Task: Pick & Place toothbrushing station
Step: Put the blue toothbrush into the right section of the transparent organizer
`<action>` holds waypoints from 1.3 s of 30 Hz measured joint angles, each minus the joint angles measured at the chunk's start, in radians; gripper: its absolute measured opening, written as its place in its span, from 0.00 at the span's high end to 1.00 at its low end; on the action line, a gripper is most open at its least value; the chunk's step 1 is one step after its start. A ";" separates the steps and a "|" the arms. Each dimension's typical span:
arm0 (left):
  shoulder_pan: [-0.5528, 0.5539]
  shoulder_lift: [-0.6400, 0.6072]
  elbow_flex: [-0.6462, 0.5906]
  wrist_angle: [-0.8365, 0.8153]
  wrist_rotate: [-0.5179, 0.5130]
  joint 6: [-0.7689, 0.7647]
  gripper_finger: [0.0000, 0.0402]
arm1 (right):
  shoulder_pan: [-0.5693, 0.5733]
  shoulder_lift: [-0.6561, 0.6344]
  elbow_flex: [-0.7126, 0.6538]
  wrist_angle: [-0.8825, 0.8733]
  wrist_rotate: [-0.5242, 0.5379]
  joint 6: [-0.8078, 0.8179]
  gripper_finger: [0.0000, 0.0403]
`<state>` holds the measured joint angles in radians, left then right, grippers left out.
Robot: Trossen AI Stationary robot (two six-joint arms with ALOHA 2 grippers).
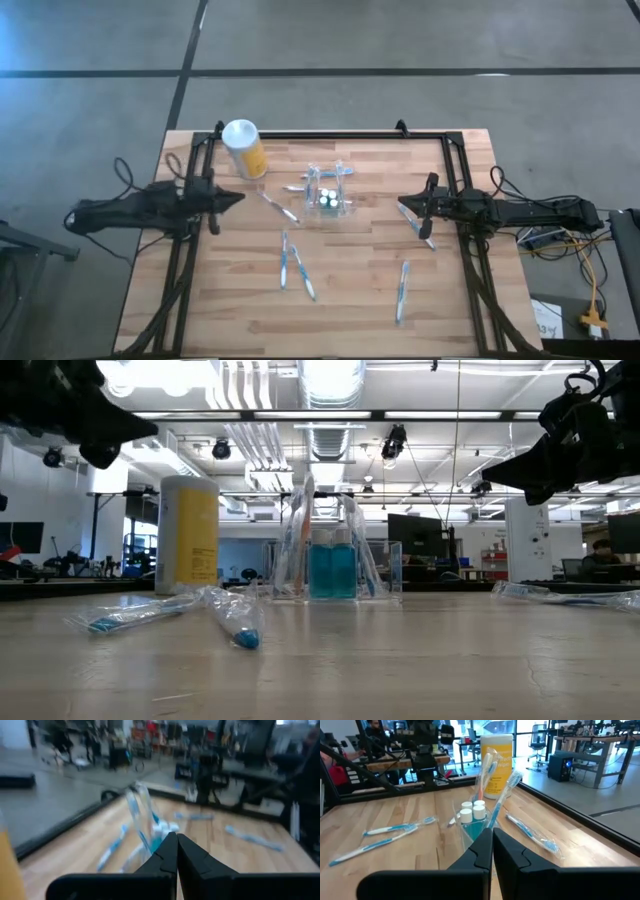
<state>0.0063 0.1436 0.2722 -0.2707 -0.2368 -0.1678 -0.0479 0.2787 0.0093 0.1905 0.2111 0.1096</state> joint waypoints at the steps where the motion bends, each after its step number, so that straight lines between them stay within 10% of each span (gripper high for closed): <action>1: 0.000 -0.022 -0.005 0.005 -0.003 -0.004 0.99 | 0.000 0.000 0.000 0.001 0.000 0.000 0.97; 20: -0.001 -0.128 -0.235 0.209 0.254 0.012 0.99 | 0.000 0.012 0.000 0.032 0.000 0.022 0.97; 39: -0.001 -0.103 -0.239 0.204 0.235 -0.040 0.96 | 0.000 0.037 0.000 0.028 -0.003 0.102 0.97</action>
<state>0.0055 0.0405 0.0330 -0.0666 -0.0017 -0.2080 -0.0480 0.3161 0.0097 0.2188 0.2085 0.2116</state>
